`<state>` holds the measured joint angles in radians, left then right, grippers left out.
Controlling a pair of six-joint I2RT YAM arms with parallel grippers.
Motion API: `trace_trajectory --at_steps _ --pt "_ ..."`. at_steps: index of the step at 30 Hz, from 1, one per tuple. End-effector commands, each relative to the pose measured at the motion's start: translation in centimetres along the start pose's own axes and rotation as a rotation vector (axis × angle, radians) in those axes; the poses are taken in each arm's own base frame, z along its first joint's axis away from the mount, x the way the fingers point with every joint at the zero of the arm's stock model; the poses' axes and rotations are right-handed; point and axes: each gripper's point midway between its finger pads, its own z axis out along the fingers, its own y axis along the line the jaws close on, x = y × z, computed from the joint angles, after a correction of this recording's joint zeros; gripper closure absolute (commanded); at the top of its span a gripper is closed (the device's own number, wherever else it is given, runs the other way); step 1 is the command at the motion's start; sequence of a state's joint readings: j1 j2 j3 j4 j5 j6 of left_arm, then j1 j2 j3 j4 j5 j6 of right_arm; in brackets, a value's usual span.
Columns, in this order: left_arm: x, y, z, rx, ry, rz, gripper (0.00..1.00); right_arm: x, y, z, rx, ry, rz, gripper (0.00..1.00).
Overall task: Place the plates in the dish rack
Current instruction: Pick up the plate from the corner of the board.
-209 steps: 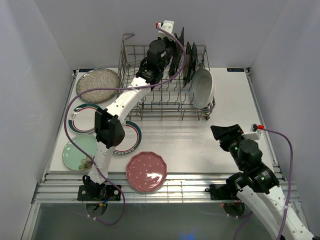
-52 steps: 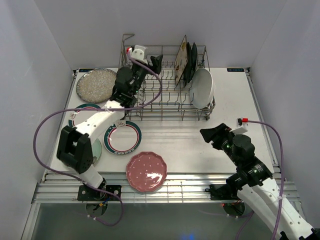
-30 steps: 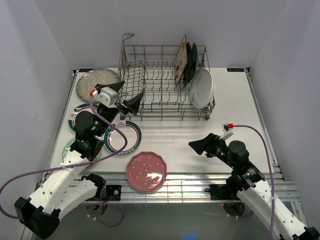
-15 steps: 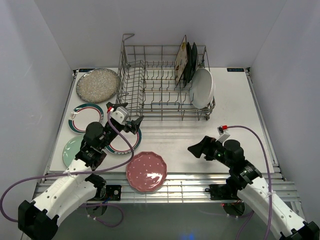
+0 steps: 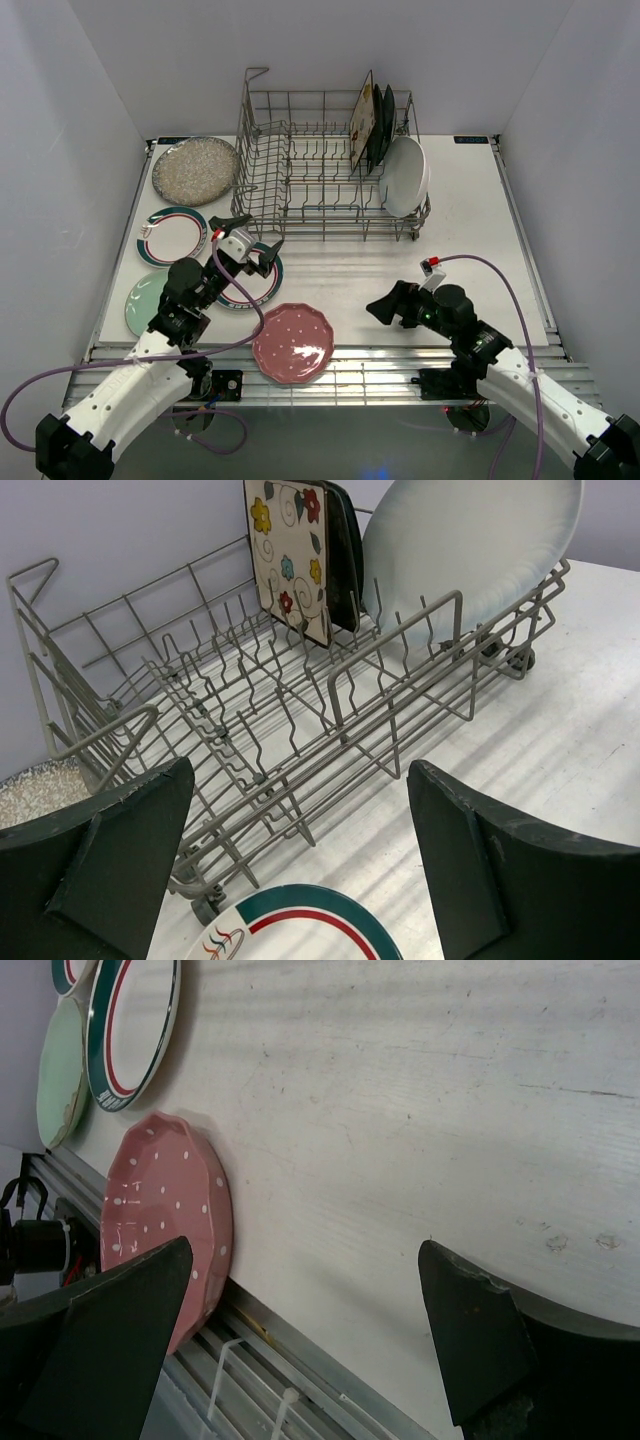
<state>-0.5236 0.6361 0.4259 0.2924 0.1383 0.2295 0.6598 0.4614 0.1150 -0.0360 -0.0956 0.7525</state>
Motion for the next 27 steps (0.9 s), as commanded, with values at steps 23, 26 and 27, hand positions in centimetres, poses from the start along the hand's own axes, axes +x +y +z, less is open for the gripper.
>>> trace_trajectory --at_steps 23,26,27 --pt "0.0 0.3 0.1 -0.017 -0.011 0.005 0.02 3.2 7.2 5.6 0.033 0.074 -0.189 0.04" --pt "0.0 0.4 0.1 -0.020 -0.013 0.005 0.02 3.8 8.4 6.3 0.032 0.091 -0.215 0.04" --pt "-0.1 0.4 0.0 -0.018 -0.015 0.007 0.02 4.1 8.7 6.4 0.028 0.100 -0.225 0.04"
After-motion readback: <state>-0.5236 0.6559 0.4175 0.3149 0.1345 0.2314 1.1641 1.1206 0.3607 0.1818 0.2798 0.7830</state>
